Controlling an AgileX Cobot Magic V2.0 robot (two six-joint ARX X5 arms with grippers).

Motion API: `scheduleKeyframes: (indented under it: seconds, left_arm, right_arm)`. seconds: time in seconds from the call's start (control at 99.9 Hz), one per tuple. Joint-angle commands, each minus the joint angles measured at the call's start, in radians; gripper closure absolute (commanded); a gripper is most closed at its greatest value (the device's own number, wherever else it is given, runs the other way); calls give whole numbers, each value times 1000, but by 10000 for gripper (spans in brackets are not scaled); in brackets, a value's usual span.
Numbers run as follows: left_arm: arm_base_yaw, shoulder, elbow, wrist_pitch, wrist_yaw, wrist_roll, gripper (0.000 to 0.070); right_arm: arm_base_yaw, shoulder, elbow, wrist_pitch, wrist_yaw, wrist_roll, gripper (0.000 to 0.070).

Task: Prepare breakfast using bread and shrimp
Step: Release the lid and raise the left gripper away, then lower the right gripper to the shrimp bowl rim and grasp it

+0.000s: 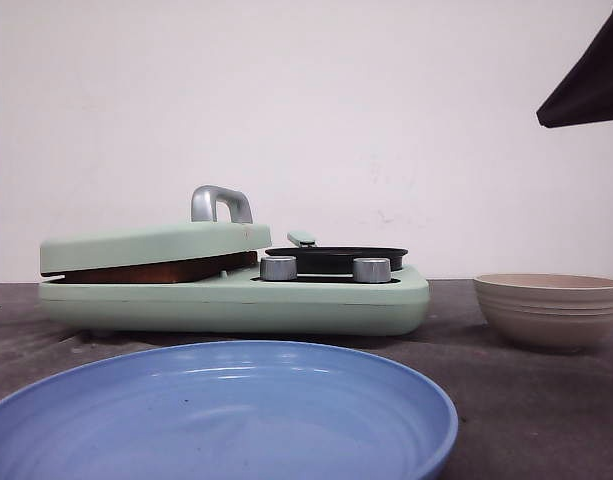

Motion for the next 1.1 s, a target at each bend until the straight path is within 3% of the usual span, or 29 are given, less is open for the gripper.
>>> scheduleKeyframes:
  seconds: [0.0,0.27,0.38,0.56,0.73,0.951,1.091]
  left_arm:
    - [-1,-65,-93,44,0,-40,419]
    - [-2,-353,-406,72,1,-81,419]
    - [-2,-464,-496,71,-9,-81,419]
    - [-2,-602,-608,55,-24,-104,419]
    - [-2,-679,-686,48,-24,-104,418]
    - [-2,-703,-723,49,-23,-93,417]
    - [-2,-703,-723,60,-25,-69,416]
  right_arm:
    - [3,3,4,26,12,53,700]
    - [-71,21,67,5,68,111,686]
    - [-143,74,140,-60,58,93,607]
    - [-282,231,280,-179,-54,51,593]
    - [-428,402,424,-278,-166,39,498]
    - [-629,598,528,-354,-353,21,497]
    - [-703,690,529,-375,-391,-3,497]
